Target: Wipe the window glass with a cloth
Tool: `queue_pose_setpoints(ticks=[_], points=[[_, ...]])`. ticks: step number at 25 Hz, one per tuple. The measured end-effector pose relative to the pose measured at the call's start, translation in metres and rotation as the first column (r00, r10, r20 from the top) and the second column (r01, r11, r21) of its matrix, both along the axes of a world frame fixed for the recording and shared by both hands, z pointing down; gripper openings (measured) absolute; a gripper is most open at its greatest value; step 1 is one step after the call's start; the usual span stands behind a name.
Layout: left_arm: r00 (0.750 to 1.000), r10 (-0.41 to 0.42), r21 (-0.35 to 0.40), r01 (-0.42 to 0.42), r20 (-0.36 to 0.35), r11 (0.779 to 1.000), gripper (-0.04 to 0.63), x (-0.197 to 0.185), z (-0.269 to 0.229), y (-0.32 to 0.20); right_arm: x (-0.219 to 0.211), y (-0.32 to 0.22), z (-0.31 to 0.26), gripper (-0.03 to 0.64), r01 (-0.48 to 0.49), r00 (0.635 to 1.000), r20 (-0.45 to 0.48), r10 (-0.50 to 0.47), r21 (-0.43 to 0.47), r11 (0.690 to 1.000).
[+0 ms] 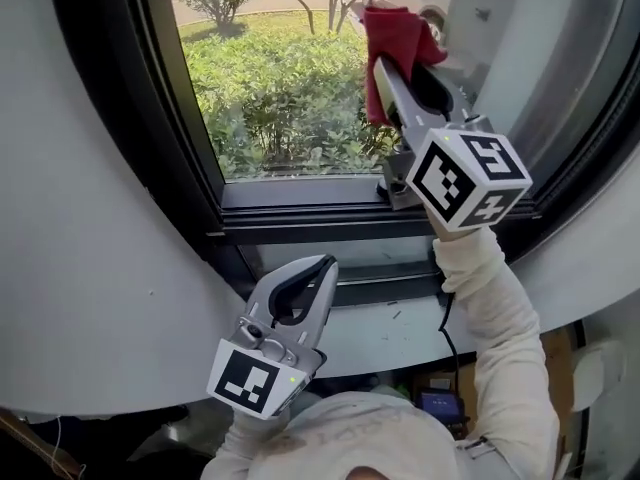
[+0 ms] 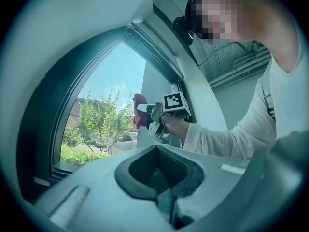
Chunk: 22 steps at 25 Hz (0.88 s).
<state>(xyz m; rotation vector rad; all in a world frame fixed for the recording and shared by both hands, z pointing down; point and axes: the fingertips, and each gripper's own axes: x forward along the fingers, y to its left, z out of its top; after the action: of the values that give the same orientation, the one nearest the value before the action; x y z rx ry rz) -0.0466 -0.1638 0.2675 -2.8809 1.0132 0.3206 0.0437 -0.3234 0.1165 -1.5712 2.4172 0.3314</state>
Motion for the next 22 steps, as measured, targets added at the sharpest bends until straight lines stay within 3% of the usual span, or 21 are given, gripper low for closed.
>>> queue_pose_setpoints(ticks=[12,22], points=[[0.999,-0.040,0.006,0.040,0.003,0.999,0.000,-0.052,-0.003,-0.002,-0.129,-0.007,-0.007,0.097,0.154,0.987,-0.051,-0.154,0.009,0.988],[0.999,-0.051,-0.007,0.051,0.011,0.999,0.000,-0.063,0.000,0.000,-0.184,-0.010,0.015,0.095,0.236,0.968,-0.083,-0.237,-0.017,0.971]])
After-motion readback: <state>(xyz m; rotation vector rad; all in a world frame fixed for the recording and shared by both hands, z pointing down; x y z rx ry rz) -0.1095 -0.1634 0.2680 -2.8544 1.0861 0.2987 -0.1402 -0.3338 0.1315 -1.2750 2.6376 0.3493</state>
